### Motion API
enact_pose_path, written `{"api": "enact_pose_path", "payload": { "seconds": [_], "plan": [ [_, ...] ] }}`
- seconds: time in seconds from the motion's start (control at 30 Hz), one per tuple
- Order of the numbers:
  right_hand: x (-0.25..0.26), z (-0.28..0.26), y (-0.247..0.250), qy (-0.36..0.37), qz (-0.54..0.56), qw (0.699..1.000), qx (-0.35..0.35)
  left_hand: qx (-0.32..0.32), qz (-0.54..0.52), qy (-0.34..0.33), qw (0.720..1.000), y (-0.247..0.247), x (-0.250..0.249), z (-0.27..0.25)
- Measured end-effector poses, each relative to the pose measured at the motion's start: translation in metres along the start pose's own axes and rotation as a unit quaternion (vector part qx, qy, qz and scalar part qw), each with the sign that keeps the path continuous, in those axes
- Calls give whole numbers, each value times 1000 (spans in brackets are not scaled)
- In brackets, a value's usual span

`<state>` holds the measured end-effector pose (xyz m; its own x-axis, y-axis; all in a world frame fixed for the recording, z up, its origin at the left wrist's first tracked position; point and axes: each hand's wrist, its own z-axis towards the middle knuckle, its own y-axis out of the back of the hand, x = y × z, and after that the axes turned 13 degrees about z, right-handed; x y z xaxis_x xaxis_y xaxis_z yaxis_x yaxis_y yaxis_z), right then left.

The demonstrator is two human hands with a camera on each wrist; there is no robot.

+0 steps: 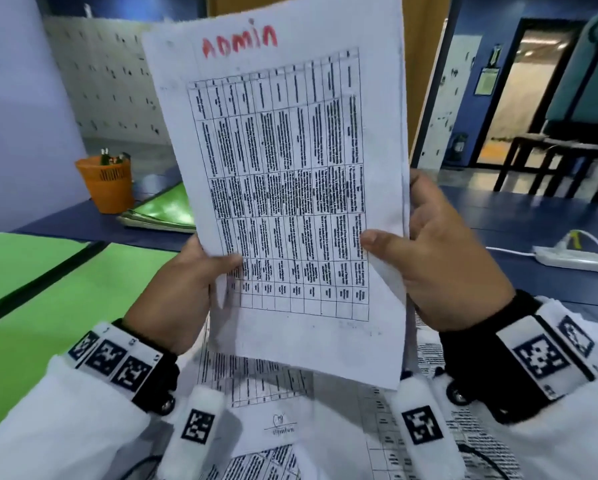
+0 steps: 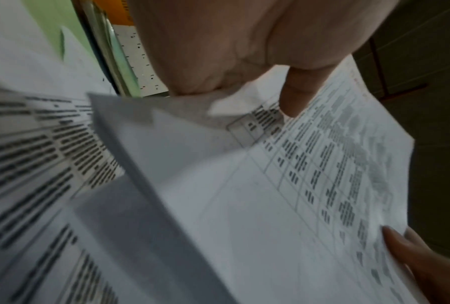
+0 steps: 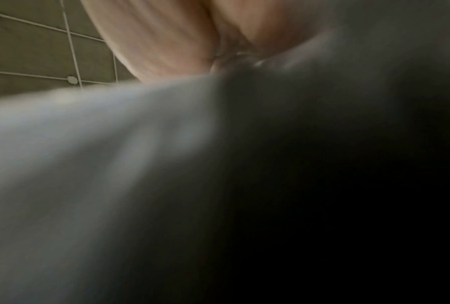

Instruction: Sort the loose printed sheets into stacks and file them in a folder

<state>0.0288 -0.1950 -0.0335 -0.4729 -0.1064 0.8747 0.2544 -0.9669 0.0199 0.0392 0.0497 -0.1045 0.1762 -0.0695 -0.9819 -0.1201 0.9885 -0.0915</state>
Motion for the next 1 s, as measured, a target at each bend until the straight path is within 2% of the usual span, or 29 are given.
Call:
{"api": "enact_pose_path", "payload": {
  "seconds": [0.1,0.17,0.3,0.4,0.47,0.53,0.7,0.83,1.0],
  "plan": [
    [2,0,0,-1,9,1000,16,28,-49,28,998,6,-5,-2],
    [1,0,2,-13,19,1000,11,36,-44,26,998,7,-6,-2],
    [-6,-1,4,-36,-59,998,1,-8,68,-32,997,0,-5,-6],
    [-10,-3,-3,-21,-121,992,-8,-44,163,-89,982,-10,-7,-13],
    [-15,-4,-6,2,-158,987,-37,-71,173,-99,977,-13,-5,-15],
    [-22,-5,-7,7,-191,980,-56,-86,167,-90,978,-12,-1,-13],
    [-42,-6,2,-98,-248,962,-63,-74,129,-20,989,-5,2,-3],
    [-47,-7,1,-120,-229,959,-114,-54,109,16,992,-6,3,-3],
    [-41,-6,-7,-91,-132,969,-186,-80,71,-14,994,-1,-6,2]
  ]
}}
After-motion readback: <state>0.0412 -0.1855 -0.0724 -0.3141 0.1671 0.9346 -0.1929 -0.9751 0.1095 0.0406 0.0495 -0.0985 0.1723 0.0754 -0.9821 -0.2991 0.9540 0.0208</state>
